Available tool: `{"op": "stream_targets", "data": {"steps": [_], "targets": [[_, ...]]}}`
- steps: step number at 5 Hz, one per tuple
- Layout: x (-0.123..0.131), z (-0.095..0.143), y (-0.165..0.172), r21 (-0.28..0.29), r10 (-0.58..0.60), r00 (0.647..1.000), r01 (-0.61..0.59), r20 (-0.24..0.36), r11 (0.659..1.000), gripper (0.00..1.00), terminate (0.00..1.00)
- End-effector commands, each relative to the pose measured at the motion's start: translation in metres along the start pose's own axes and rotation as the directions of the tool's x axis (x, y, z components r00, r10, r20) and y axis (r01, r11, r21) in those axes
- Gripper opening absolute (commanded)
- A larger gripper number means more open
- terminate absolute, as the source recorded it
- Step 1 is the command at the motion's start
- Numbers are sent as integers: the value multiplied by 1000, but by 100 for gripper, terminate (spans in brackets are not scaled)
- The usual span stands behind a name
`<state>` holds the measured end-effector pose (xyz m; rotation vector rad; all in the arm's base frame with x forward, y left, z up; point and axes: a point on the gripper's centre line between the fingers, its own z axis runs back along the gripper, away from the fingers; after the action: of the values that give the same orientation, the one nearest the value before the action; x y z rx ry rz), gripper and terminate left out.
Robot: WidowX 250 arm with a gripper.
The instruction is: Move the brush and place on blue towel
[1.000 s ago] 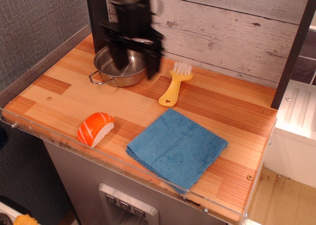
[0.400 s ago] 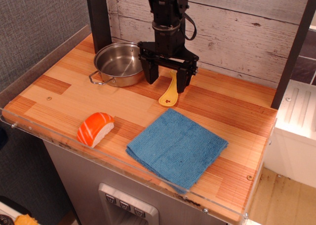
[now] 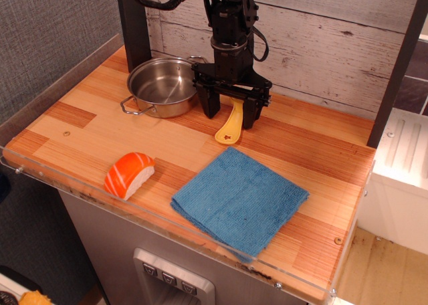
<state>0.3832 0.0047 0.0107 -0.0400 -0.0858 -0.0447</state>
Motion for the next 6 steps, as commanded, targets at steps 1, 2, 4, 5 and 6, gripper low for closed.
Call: {"op": "stream_targets", "data": {"steps": [1,2,4,5,6], "targets": [[6,17,4,-22,-6,999,6,39,1000,0,0],[5,34,5,-53,-12,998,16,69,998,0,0],[-37,107,-19,-115,-134,976,155,169,981,0,0],[-69,104,-31,-118,-169,973,188,157,975,0,0],[-96,89,-28,-81,-198,972,208,126,975,0,0]]}}
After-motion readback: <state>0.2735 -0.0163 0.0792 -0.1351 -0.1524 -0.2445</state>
